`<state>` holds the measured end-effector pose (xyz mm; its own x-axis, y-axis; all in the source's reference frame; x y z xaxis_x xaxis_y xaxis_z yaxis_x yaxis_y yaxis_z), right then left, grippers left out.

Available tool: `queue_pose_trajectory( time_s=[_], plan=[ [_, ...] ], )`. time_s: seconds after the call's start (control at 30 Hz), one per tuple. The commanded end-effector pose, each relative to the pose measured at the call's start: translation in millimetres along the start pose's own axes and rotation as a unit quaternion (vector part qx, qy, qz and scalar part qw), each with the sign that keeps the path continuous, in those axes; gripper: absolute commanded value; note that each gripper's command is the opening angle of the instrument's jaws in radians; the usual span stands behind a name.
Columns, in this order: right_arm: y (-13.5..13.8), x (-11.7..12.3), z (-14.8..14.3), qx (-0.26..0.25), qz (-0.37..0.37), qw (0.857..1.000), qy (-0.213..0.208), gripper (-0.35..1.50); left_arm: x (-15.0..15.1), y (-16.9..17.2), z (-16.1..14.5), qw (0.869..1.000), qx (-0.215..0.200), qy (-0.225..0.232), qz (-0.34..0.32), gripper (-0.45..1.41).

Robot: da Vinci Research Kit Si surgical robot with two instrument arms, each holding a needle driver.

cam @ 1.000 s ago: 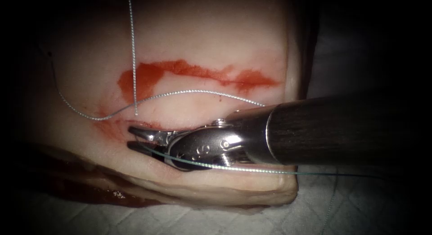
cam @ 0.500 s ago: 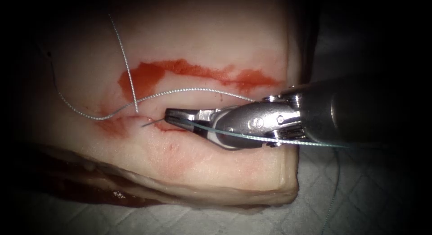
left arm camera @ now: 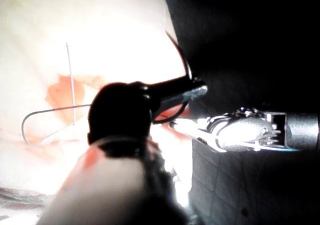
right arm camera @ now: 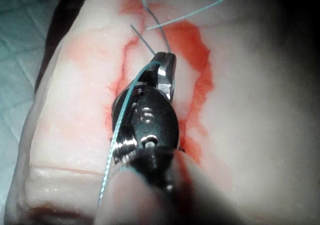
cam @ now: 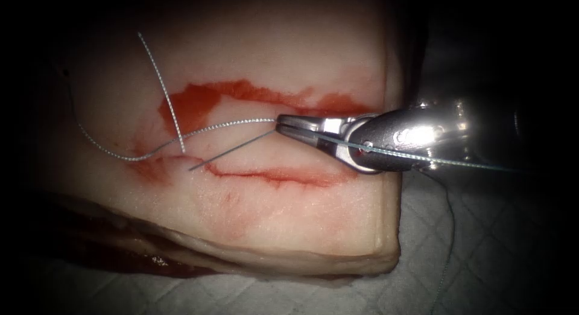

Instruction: Wound Closure

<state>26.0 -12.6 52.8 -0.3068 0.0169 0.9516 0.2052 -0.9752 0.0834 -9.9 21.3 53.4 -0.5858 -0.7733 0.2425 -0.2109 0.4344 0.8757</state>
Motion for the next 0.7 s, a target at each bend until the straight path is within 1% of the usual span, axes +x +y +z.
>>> queue_pose_trajectory(
  time_s=[0.03, 0.7],
  plan=[
    [-0.1, 0.1, 0.6, 0.0, 0.0, 1.0, -0.002, -0.35, 0.3, 0.6, 0.3, 1.0, 0.001, 0.0, 0.0, -0.45],
    [-1.2, 0.3, -1.1, -0.001, 0.003, 1.0, -0.006, -0.35, 0.3, 0.6, 0.3, 1.0, 0.001, 0.0, 0.0, -0.45]
  ],
)
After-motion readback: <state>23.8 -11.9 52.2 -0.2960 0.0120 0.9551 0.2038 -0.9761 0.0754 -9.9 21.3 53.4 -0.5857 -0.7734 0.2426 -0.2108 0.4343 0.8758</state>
